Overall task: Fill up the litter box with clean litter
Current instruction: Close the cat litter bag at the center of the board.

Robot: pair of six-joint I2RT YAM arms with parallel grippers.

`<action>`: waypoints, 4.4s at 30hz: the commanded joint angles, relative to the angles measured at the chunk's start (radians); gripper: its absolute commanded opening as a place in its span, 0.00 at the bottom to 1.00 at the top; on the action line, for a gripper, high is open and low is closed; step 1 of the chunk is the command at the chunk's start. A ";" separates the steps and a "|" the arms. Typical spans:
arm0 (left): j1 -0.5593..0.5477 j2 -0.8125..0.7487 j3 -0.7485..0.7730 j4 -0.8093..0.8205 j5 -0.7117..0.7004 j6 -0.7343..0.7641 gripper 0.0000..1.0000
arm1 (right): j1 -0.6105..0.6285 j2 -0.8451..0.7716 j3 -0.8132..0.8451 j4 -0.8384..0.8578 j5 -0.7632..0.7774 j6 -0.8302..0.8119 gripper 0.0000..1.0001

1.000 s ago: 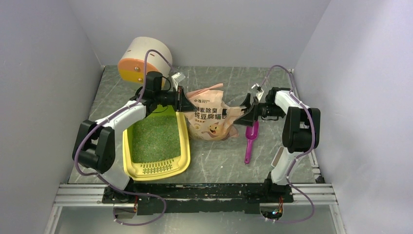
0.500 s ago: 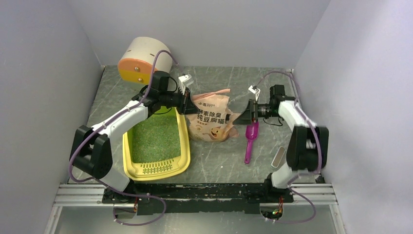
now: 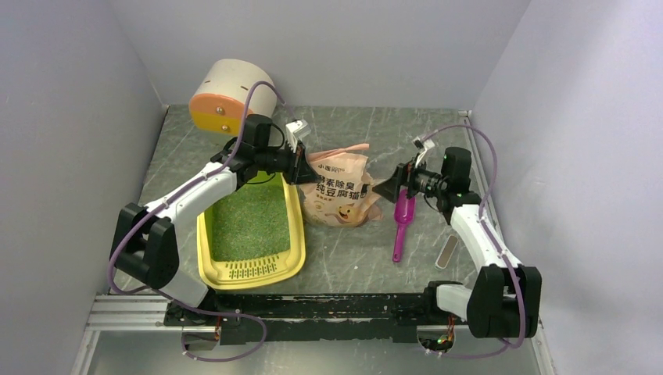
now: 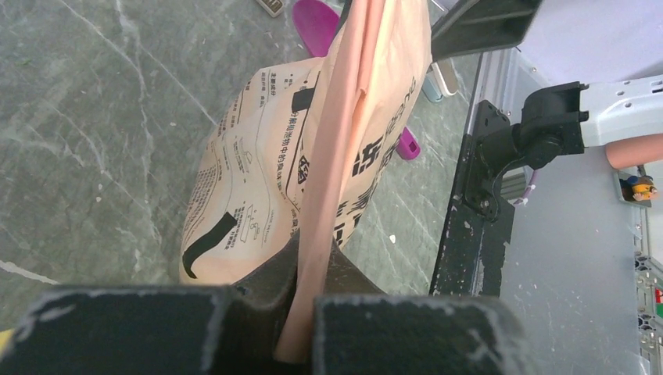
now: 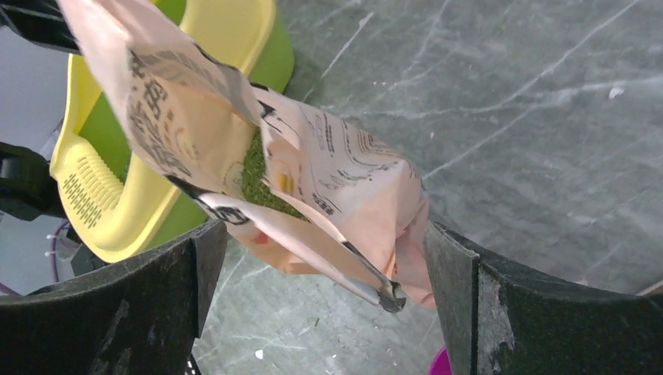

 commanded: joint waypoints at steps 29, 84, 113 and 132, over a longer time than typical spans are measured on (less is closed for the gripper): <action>0.070 -0.003 0.011 -0.050 0.171 -0.085 0.05 | -0.003 0.186 -0.031 0.294 -0.258 0.148 0.29; 0.064 -0.117 -0.179 0.093 0.182 -0.019 0.64 | -0.057 0.201 0.068 0.046 -0.222 0.191 0.00; 0.010 -0.079 -0.343 0.598 0.192 -0.074 0.07 | -0.114 0.208 0.032 0.152 -0.252 0.298 0.00; 0.129 -0.020 -0.047 -0.079 0.242 0.155 0.07 | -0.162 0.220 0.006 0.201 -0.351 0.333 0.00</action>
